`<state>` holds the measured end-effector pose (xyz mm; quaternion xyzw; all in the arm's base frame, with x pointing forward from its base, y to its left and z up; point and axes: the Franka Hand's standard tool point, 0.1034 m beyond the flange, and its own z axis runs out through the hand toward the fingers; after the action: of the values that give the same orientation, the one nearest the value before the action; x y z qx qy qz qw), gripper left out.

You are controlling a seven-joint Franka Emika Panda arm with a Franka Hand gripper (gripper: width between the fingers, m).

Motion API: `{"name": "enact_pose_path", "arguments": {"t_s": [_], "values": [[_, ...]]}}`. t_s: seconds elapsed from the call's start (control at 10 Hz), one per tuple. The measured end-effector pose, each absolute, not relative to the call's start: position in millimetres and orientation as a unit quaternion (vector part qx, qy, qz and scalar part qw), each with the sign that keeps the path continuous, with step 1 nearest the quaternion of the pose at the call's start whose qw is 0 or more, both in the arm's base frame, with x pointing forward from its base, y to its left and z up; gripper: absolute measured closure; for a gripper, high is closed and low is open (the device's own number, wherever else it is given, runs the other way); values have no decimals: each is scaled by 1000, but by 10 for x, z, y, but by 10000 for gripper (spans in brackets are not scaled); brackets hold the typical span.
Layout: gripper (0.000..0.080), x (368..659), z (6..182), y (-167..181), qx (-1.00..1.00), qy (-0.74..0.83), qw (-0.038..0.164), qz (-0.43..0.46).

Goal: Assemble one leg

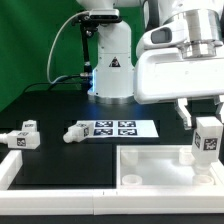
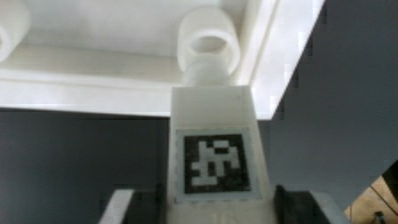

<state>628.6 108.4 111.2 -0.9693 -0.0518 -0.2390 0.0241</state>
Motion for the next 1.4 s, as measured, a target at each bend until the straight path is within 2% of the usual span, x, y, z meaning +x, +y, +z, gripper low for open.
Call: {"name": "enact_pose_path", "arguments": {"t_s": [0.2,0.9,1.4], "values": [[515,6257,1015,1080,-971,-53,23,-233],[515,6227,859,1108,-966,-55,20,-252],[515,6202,841,1114,-953,-47,17,-300]]}}
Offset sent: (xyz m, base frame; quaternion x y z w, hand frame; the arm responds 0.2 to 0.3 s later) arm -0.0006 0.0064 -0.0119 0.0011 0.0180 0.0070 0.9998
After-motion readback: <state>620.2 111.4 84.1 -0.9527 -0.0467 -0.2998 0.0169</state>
